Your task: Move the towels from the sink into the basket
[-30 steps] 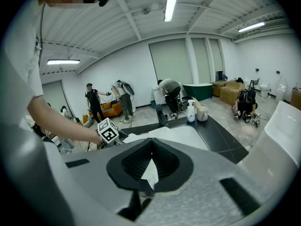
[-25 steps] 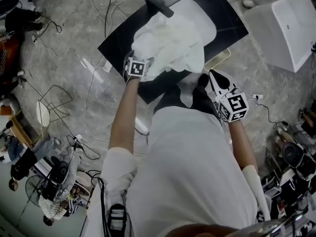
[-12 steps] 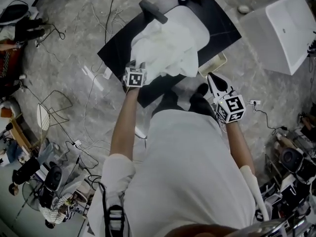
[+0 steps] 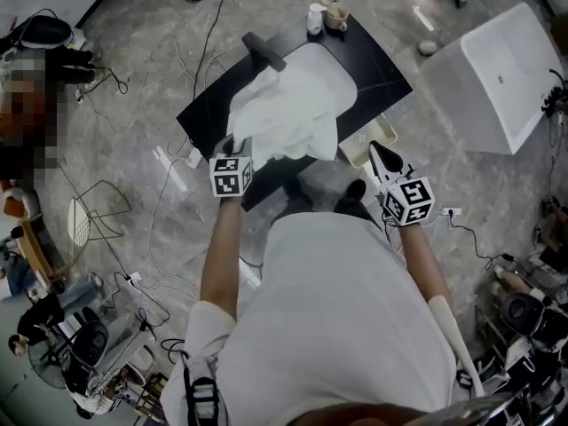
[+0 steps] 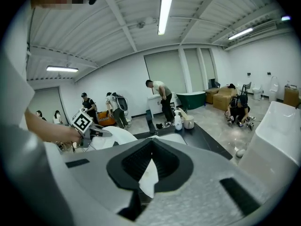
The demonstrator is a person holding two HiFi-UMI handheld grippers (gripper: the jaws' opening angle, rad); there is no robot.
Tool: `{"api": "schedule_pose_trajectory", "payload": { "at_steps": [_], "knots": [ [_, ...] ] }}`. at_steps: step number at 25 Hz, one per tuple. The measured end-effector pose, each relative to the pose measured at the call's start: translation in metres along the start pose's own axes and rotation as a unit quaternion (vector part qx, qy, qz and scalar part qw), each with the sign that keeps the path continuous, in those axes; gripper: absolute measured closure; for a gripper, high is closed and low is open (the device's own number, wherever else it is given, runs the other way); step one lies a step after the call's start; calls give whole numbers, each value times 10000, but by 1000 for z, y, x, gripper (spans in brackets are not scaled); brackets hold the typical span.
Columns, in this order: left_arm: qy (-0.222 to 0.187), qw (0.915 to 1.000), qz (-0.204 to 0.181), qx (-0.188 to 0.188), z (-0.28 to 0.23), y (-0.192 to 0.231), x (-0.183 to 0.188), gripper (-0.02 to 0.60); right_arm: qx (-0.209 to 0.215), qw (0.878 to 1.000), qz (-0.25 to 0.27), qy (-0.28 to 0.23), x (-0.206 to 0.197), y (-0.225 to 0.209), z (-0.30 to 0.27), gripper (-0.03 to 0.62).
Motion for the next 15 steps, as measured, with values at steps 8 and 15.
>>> {"api": "schedule_pose_trajectory", "payload": {
  "at_steps": [8, 15],
  "knots": [
    [-1346, 9902, -69, -366, 38, -49, 93, 511, -35, 9988, 287, -391, 31, -23, 26, 594],
    [-2327, 9678, -171, -947, 73, -92, 170, 512, -133, 9966, 421, -697, 55, -35, 49, 594]
  ]
}}
Point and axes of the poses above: the fingertips, and each gripper's own axes: z backward along the fingers, y to its left, x out of its top, the point moved 9 cm from there along z, backward along the fingers, and after that the axes turned 14 degrees about -y, right-handed, at the moved point
